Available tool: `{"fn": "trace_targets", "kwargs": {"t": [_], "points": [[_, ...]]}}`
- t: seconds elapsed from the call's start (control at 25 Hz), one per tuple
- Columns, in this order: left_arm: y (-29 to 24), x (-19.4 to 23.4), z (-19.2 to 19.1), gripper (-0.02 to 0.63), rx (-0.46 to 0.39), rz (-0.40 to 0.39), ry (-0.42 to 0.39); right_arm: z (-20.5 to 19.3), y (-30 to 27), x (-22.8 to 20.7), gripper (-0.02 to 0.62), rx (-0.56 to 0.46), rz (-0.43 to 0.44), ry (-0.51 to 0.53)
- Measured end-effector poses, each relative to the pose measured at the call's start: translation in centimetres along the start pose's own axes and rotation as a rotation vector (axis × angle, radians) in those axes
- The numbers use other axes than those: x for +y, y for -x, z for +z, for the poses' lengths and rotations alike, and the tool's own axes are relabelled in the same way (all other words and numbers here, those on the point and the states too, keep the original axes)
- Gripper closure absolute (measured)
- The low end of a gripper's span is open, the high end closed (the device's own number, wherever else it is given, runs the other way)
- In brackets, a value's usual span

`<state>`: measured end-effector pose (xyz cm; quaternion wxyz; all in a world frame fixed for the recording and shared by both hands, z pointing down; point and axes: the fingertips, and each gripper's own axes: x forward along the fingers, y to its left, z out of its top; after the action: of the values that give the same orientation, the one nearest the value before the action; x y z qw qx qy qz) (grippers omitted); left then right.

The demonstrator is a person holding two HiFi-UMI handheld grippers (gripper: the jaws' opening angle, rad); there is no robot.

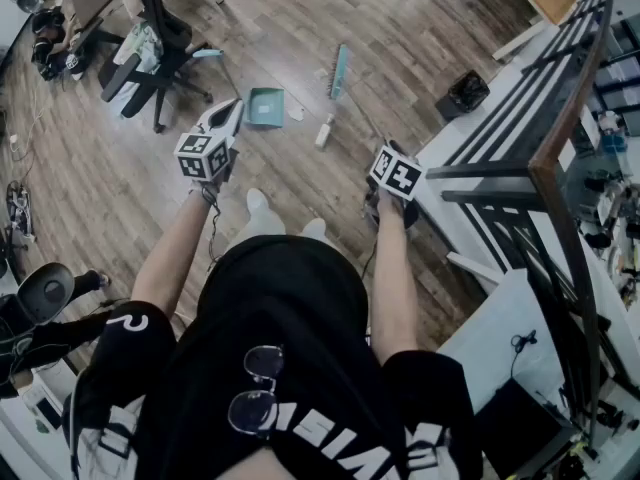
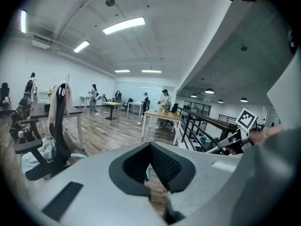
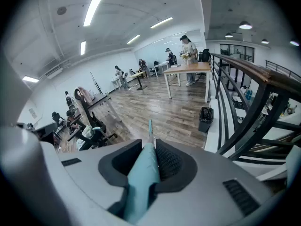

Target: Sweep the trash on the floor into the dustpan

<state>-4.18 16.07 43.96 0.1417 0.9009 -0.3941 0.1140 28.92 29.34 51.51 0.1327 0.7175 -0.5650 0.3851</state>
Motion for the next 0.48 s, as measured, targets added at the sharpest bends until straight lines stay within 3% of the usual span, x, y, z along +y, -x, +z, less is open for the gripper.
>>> {"fn": "trace_targets", "kwargs": {"t": [0.48], "points": [[-1.9, -2.6, -1.5, 0.607, 0.037, -0.007, -0.024, -1.6, -0.5, -3.9, 0.512, 0.036, -0.019, -0.039]]}}
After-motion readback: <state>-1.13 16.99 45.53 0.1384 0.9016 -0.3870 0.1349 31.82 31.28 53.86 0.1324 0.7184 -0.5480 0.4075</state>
